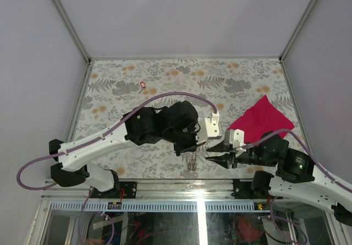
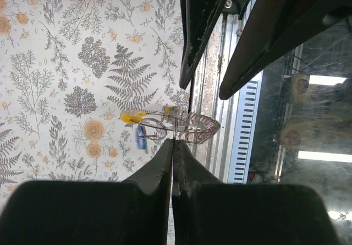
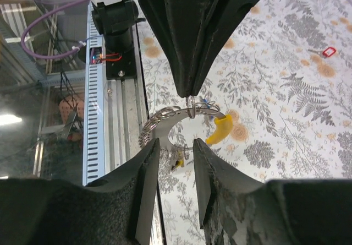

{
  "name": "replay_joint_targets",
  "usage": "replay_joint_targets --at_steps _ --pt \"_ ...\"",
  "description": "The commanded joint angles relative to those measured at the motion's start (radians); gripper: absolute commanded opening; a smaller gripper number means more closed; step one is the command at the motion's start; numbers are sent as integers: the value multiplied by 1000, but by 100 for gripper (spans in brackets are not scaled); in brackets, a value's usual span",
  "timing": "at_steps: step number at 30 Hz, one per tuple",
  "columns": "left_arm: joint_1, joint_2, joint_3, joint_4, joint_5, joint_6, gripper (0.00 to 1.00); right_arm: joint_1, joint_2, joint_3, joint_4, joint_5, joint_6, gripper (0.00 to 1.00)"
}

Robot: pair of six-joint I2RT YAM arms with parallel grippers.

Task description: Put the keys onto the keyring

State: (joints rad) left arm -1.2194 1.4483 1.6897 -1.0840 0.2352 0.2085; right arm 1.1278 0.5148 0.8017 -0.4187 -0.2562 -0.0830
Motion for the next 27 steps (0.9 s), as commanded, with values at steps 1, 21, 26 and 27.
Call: replay_joint_targets --at_steps 1,21,26,27 --pt "-4 -8 44 -27 -33 24 0 8 -36 -81 241 -35 6 38" --pt "-21 -7 47 -27 8 47 0 7 6 -169 425 -36 -23 38" --pt "-25 -16 46 -27 23 53 0 8 28 -169 436 -43 -31 36" --pt "-26 -18 45 -26 25 54 0 8 31 -167 438 -47 -32 35"
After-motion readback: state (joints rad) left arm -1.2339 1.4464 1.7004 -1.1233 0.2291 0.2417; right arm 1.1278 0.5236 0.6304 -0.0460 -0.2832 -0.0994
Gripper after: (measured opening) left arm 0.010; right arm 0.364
